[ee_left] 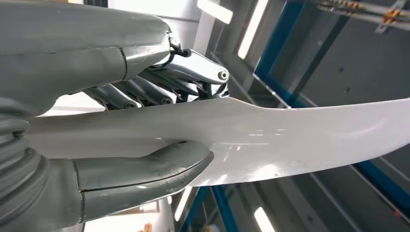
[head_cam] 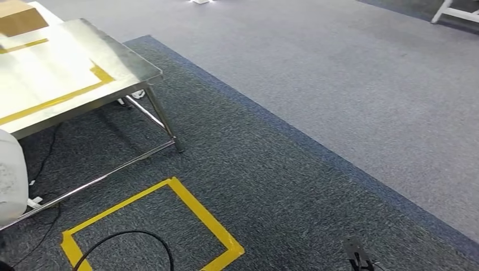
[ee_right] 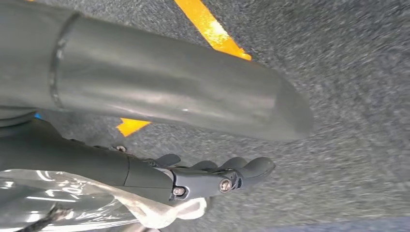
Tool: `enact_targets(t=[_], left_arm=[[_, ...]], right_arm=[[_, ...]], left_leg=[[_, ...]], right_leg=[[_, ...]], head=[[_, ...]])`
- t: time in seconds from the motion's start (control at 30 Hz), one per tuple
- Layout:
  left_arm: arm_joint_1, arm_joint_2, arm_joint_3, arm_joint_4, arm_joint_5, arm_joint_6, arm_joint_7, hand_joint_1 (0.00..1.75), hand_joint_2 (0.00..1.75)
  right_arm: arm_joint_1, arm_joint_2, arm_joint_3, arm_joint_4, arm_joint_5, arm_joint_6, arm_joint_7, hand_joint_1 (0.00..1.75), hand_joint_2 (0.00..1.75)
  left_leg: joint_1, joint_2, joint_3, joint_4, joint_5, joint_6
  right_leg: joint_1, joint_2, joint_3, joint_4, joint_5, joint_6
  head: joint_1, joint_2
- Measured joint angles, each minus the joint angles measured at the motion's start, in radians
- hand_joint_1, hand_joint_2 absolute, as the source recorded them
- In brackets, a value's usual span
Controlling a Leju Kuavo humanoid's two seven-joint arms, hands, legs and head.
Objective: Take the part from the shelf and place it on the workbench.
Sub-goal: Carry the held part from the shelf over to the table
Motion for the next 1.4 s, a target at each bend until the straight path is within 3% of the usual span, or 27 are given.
enact_targets(t=[0.03, 0.07, 0.13, 0.17, 0.23, 0.3, 0.37, 0.43, 0.47, 0.5, 0.53, 0.6, 0.67, 0.73, 0.8, 0.87, 0.93, 0.97, 1.0, 1.03, 1.1, 1.17, 1.23, 1.27, 1.33, 1.4], left_arm=[[0.000, 0.000, 0.000, 0.000, 0.000, -0.001, 0.000, 1.75, 1.75], [-0.001, 0.000, 0.000, 0.000, 0.001, -0.002, 0.000, 1.75, 1.75], [-0.003, -0.001, 0.000, 0.000, 0.005, -0.002, 0.000, 1.75, 1.75], [-0.003, -0.001, 0.000, 0.000, 0.008, -0.002, 0.000, 1.75, 1.75], [-0.001, -0.002, 0.000, -0.001, 0.011, -0.004, 0.000, 1.75, 1.75], [-0.001, -0.005, 0.000, -0.001, 0.014, -0.006, 0.000, 1.75, 1.75], [-0.003, -0.009, 0.000, -0.001, 0.015, -0.003, 0.001, 1.75, 1.75], [-0.002, -0.012, 0.000, 0.000, 0.005, 0.009, 0.002, 1.75, 1.75], [0.000, -0.012, 0.000, 0.001, -0.001, 0.016, 0.003, 1.75, 1.75], [0.001, -0.013, 0.000, 0.002, -0.006, 0.020, 0.004, 1.75, 1.75], [0.001, -0.014, 0.000, 0.003, -0.009, 0.022, 0.005, 1.75, 1.75], [0.001, -0.014, 0.000, 0.005, -0.010, 0.022, 0.006, 1.75, 1.75], [0.002, -0.015, -0.002, 0.006, -0.011, 0.021, 0.007, 1.75, 1.75], [0.004, -0.014, -0.003, 0.006, -0.012, 0.021, 0.007, 1.75, 1.75], [0.006, -0.014, -0.003, 0.006, -0.012, 0.021, 0.007, 1.75, 1.75], [0.004, -0.014, -0.003, 0.006, -0.012, 0.021, 0.006, 1.75, 1.75], [0.003, -0.014, -0.004, 0.006, -0.012, 0.020, 0.006, 1.75, 1.75], [0.003, -0.013, -0.004, 0.006, -0.012, 0.020, 0.006, 1.75, 1.75], [0.003, -0.013, -0.004, 0.006, -0.012, 0.019, 0.006, 1.75, 1.75], [0.003, -0.012, -0.005, 0.006, -0.012, 0.019, 0.005, 1.75, 1.75], [0.002, -0.011, -0.006, 0.006, -0.010, 0.019, 0.003, 1.75, 1.75], [0.000, -0.011, -0.008, 0.005, -0.004, 0.019, 0.002, 1.75, 1.75], [0.002, -0.011, -0.008, 0.003, 0.003, 0.021, 0.001, 1.75, 1.75], [0.004, -0.012, -0.008, 0.002, 0.006, 0.022, 0.001, 1.75, 1.75], [0.002, -0.014, -0.008, -0.002, 0.010, 0.025, 0.001, 1.75, 1.75], [0.001, -0.016, -0.008, -0.004, 0.013, 0.026, 0.000, 1.75, 1.75]], right_arm=[[-0.001, 0.000, 0.000, 0.000, 0.004, 0.000, 0.004, 0.00, 0.00], [-0.002, 0.000, 0.001, 0.000, 0.007, 0.000, 0.007, 0.00, 0.00], [-0.002, 0.000, 0.002, 0.000, 0.011, 0.000, 0.009, 0.00, 0.00], [-0.002, 0.000, 0.002, 0.000, 0.012, 0.000, 0.010, 0.00, 0.00], [-0.004, 0.000, 0.005, 0.000, 0.012, 0.000, 0.012, 0.00, 0.00], [-0.006, 0.000, 0.008, 0.000, 0.012, 0.000, 0.015, 0.00, 0.00], [-0.003, 0.000, 0.010, 0.000, 0.012, -0.001, 0.021, 0.00, 0.00], [0.004, 0.000, 0.011, 0.000, 0.011, -0.001, 0.028, 0.00, 0.00], [0.006, -0.001, 0.011, 0.000, 0.011, -0.002, 0.031, 0.00, 0.00], [0.008, -0.001, 0.011, 0.000, 0.010, -0.002, 0.033, 0.00, 0.00], [0.009, -0.001, 0.011, 0.000, 0.010, -0.002, 0.035, 0.00, 0.00], [0.009, -0.001, 0.011, 0.001, 0.011, -0.003, 0.037, 0.00, 0.00], [0.009, -0.001, 0.012, 0.001, 0.012, -0.004, 0.038, 0.00, 0.00], [0.008, 0.001, 0.013, 0.002, 0.012, -0.007, 0.039, 0.00, 0.00], [0.008, 0.002, 0.013, 0.002, 0.012, -0.009, 0.038, 0.00, 0.00], [0.010, 0.002, 0.013, 0.001, 0.012, -0.009, 0.038, 0.00, 0.00], [0.012, 0.002, 0.013, 0.002, 0.011, -0.009, 0.037, 0.00, 0.00], [0.012, 0.002, 0.013, 0.002, 0.010, -0.009, 0.036, 0.00, 0.00], [0.011, 0.002, 0.013, 0.002, 0.010, -0.009, 0.034, 0.00, 0.00], [0.010, 0.002, 0.012, 0.002, 0.009, -0.009, 0.031, 0.00, 0.00], [0.009, 0.002, 0.011, 0.002, 0.004, -0.010, 0.025, 0.00, 0.00], [0.006, 0.002, 0.009, 0.002, -0.013, -0.011, 0.018, 0.00, 0.00], [-0.001, 0.002, 0.000, 0.001, -0.033, -0.011, 0.009, 0.00, 0.00], [-0.004, 0.002, -0.004, 0.001, -0.039, -0.011, 0.006, 0.00, 0.00], [-0.007, 0.002, -0.010, 0.001, -0.044, -0.011, 0.003, 0.00, 0.00], [-0.003, 0.003, -0.014, 0.001, -0.044, -0.011, 0.002, 0.00, 0.00]], left_leg=[[0.000, 0.012, 0.030, -0.065, 0.042, 0.002], [-0.004, 0.040, 0.063, -0.132, 0.072, 0.007], [-0.016, 0.085, 0.104, -0.219, 0.093, 0.020], [-0.021, 0.094, 0.108, -0.231, 0.086, 0.026], [-0.020, 0.070, 0.108, -0.239, 0.086, 0.038], [-0.013, 0.044, 0.112, -0.247, 0.089, 0.050], [-0.009, 0.018, 0.114, -0.250, 0.088, 0.060], [-0.010, -0.012, 0.116, -0.250, 0.085, 0.063], [-0.010, -0.028, 0.119, -0.250, 0.084, 0.064], [-0.010, -0.045, 0.123, -0.249, 0.082, 0.063], [-0.009, -0.062, 0.128, -0.249, 0.079, 0.060], [-0.009, -0.089, 0.134, -0.246, 0.073, 0.053], [-0.006, -0.112, 0.129, -0.245, 0.072, 0.041], [-0.004, -0.134, 0.123, -0.247, 0.075, 0.029], [-0.008, -0.097, 0.112, -0.221, 0.059, 0.016], [-0.008, -0.030, 0.064, -0.116, 0.005, 0.005], [-0.002, -0.007, -0.003, 0.014, -0.042, -0.003], [0.000, -0.005, -0.020, 0.043, -0.041, -0.004], [0.001, -0.003, -0.018, 0.031, -0.020, -0.005], [0.001, 0.002, 0.003, -0.016, 0.016, -0.003], [-0.006, 0.042, 0.070, -0.154, 0.079, 0.008], [-0.015, 0.075, 0.107, -0.226, 0.090, 0.022], [-0.019, 0.068, 0.110, -0.235, 0.082, 0.033], [-0.017, 0.061, 0.114, -0.241, 0.082, 0.038], [-0.011, 0.050, 0.123, -0.254, 0.085, 0.049], [-0.008, 0.040, 0.128, -0.257, 0.083, 0.058]], right_leg=[[0.000, -0.013, 0.008, 0.000, -0.006, 0.003], [0.002, -0.024, 0.014, 0.000, -0.012, 0.008], [0.007, -0.047, 0.021, -0.001, -0.024, 0.019], [0.010, -0.059, 0.023, -0.004, -0.029, 0.024], [0.011, -0.076, 0.037, -0.009, -0.035, 0.033], [0.007, -0.027, 0.028, 0.026, -0.063, 0.040], [0.004, 0.040, -0.035, 0.146, -0.121, 0.044], [0.005, 0.057, -0.111, 0.269, -0.155, 0.045], [0.005, 0.059, -0.132, 0.287, -0.143, 0.045], [0.005, 0.061, -0.132, 0.262, -0.108, 0.044], [0.005, 0.069, -0.115, 0.203, -0.059, 0.042], [-0.001, 0.117, -0.067, 0.072, 0.011, 0.038], [-0.003, 0.153, -0.040, 0.017, 0.019, 0.032], [-0.002, 0.136, -0.029, 0.009, 0.016, 0.022], [-0.005, 0.109, -0.020, 0.001, 0.016, 0.010], [-0.004, 0.078, -0.009, -0.003, 0.011, -0.001], [-0.001, 0.046, -0.002, -0.003, 0.003, -0.005], [0.000, 0.031, 0.003, -0.003, -0.001, -0.005], [0.000, 0.017, 0.008, -0.003, -0.005, -0.004], [0.000, 0.004, 0.016, -0.003, -0.011, -0.002], [0.002, -0.017, 0.026, -0.003, -0.023, 0.006], [0.007, -0.034, 0.031, -0.005, -0.035, 0.017], [0.009, -0.050, 0.044, -0.012, -0.040, 0.027], [0.009, -0.046, 0.049, -0.011, -0.045, 0.031], [0.008, -0.004, 0.032, 0.037, -0.077, 0.038], [0.006, 0.045, -0.043, 0.161, -0.129, 0.041]], head=[[0.000, 0.000], [0.000, 0.000], [0.000, 0.000], [0.001, 0.000], [0.004, 0.000], [0.008, 0.000], [0.014, 0.000], [0.016, 0.000], [0.016, 0.000], [0.016, 0.000], [0.017, 0.000], [0.016, 0.000], [0.016, 0.000], [0.016, 0.000], [0.010, 0.000], [0.003, 0.000], [0.001, 0.000], [0.001, 0.000], [0.001, 0.000], [0.001, 0.000], [0.000, 0.000], [0.001, 0.000], [0.003, 0.000], [0.004, 0.000], [0.010, 0.000], [0.017, 0.000]])
